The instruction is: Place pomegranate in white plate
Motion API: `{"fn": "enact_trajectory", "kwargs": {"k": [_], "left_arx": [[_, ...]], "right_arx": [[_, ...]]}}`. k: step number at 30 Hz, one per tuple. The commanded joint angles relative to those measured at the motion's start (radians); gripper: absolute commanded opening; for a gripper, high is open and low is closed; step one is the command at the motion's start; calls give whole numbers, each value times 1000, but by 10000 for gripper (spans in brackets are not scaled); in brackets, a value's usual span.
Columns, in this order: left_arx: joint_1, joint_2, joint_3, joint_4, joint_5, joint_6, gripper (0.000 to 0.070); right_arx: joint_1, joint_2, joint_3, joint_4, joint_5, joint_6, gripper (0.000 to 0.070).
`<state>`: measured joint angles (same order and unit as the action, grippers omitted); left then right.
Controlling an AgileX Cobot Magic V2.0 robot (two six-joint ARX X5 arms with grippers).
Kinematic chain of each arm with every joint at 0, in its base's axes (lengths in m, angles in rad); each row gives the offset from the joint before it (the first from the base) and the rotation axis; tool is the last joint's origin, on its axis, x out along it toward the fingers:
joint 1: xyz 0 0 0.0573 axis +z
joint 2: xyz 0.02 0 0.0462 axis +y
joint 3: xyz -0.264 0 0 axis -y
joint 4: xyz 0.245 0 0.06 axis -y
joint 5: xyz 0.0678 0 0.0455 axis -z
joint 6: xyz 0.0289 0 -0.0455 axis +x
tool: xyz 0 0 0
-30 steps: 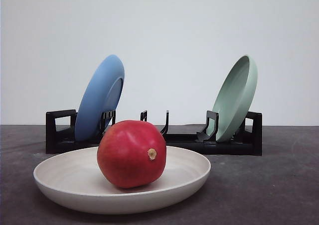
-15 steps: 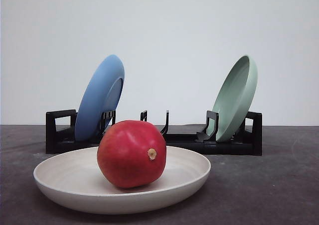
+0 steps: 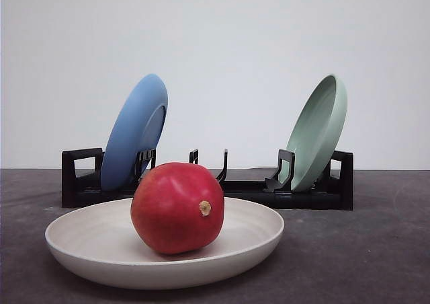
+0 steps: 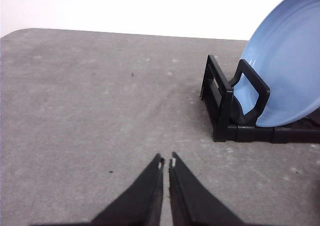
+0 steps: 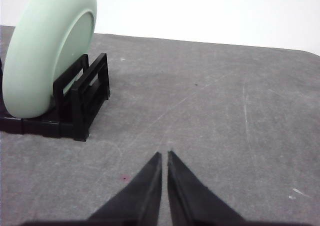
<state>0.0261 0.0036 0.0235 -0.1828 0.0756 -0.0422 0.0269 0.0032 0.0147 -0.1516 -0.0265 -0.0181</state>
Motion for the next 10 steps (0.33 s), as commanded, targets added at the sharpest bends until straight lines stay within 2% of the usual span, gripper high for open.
{"fn": "enact_trajectory", "kwargs": {"k": [1,10], "left_arx": [[2,-1,-11,-1,-5,5,0],[2,-1,-11,-1,-5,5,0]], "right_arx": [[0,0,-4,10,1,14,14],[0,0,-4,10,1,14,15]]}}
